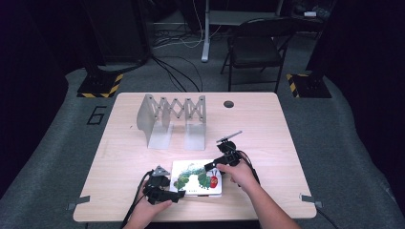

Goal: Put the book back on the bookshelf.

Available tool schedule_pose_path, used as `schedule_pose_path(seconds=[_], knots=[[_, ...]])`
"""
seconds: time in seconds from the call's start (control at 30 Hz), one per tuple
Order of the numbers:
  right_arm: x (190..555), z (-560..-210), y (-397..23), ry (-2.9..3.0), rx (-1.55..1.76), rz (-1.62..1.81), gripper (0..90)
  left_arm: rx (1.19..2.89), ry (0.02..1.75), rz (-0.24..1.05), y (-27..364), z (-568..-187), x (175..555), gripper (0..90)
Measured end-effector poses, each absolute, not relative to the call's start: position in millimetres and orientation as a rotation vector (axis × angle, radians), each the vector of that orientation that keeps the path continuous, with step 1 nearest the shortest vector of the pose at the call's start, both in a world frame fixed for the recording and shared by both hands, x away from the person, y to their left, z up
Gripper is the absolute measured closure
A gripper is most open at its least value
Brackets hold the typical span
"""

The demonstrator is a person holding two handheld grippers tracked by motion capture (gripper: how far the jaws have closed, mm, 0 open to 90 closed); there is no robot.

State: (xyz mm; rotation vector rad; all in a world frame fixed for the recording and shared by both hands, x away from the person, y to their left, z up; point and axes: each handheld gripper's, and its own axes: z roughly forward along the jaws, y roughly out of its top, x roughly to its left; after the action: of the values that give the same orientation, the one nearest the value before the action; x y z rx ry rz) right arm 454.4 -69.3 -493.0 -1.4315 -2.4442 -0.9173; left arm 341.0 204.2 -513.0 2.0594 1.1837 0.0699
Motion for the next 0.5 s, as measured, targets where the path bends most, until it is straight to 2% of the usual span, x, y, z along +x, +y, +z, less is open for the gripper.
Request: schedule_pose_path(seconds=[0.5], knots=[[453.9,-492.6,-69.1,-2.449,-1.432,-0.919,32.2,2.042,1.190,0.040,207.6,-512.8,345.9,20.5]])
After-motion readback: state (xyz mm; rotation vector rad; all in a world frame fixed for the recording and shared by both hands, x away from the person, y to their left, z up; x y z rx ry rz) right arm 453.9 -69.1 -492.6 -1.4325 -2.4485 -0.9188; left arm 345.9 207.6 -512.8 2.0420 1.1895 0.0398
